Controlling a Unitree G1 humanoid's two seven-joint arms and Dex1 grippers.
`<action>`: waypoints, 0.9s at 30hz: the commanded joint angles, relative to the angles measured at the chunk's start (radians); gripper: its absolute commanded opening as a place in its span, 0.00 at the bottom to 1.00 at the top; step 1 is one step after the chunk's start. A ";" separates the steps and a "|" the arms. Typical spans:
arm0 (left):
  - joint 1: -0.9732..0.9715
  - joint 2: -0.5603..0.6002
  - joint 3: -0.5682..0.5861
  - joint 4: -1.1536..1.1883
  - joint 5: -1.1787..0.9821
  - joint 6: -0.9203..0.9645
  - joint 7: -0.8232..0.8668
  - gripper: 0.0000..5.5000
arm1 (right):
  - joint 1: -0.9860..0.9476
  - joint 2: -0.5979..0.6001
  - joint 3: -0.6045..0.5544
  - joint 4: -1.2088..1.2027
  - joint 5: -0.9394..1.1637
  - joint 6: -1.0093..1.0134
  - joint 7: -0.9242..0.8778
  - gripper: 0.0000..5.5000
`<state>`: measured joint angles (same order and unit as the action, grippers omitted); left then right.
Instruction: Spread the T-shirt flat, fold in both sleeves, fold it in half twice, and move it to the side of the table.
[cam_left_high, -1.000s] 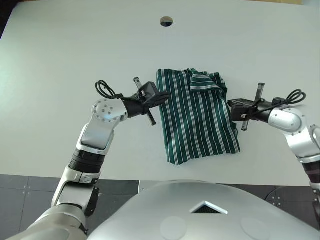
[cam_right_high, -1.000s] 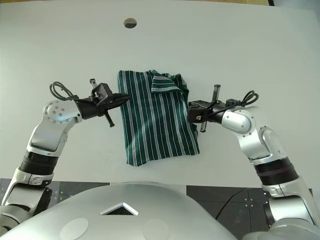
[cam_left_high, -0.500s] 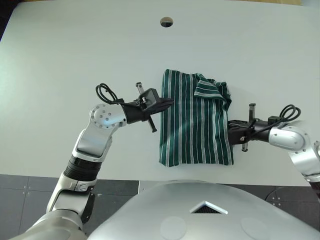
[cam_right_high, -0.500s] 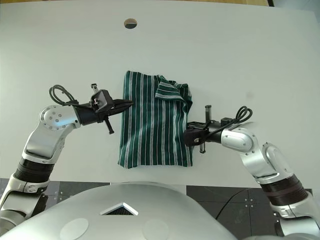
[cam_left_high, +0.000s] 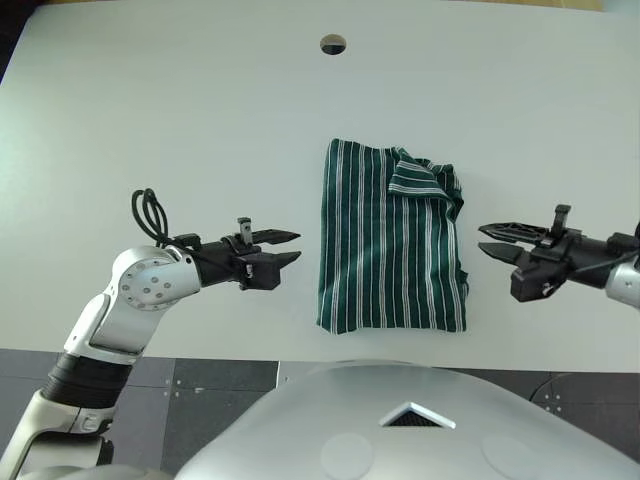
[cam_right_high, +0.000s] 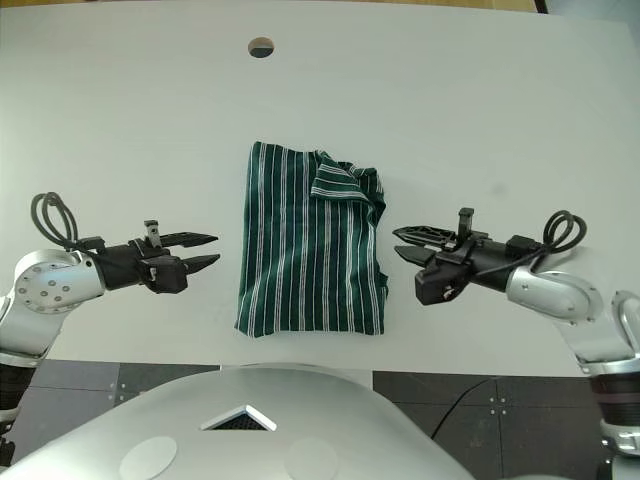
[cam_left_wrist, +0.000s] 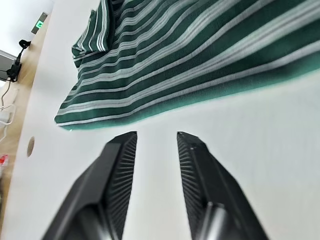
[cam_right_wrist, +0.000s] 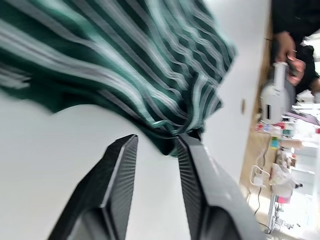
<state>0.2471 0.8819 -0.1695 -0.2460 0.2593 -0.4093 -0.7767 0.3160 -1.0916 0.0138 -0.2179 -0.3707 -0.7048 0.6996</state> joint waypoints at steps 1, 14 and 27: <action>0.007 0.028 -0.008 0.036 0.140 -0.100 0.067 0.37 | 0.064 -0.057 -0.015 0.011 -0.058 -0.070 0.006 0.37; -0.037 -0.032 -0.188 0.128 0.311 -0.237 0.149 0.46 | 0.016 0.041 0.141 -0.055 -0.208 -0.132 -0.026 0.53; -0.012 0.006 -0.253 0.016 0.094 -0.187 0.021 0.46 | -0.032 0.094 0.284 -0.009 -0.294 -0.169 -0.058 0.41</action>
<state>0.2288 0.8626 -0.4174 -0.2315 0.3571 -0.6200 -0.7208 0.2706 -0.9963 0.2699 -0.2568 -0.6172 -0.8929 0.6178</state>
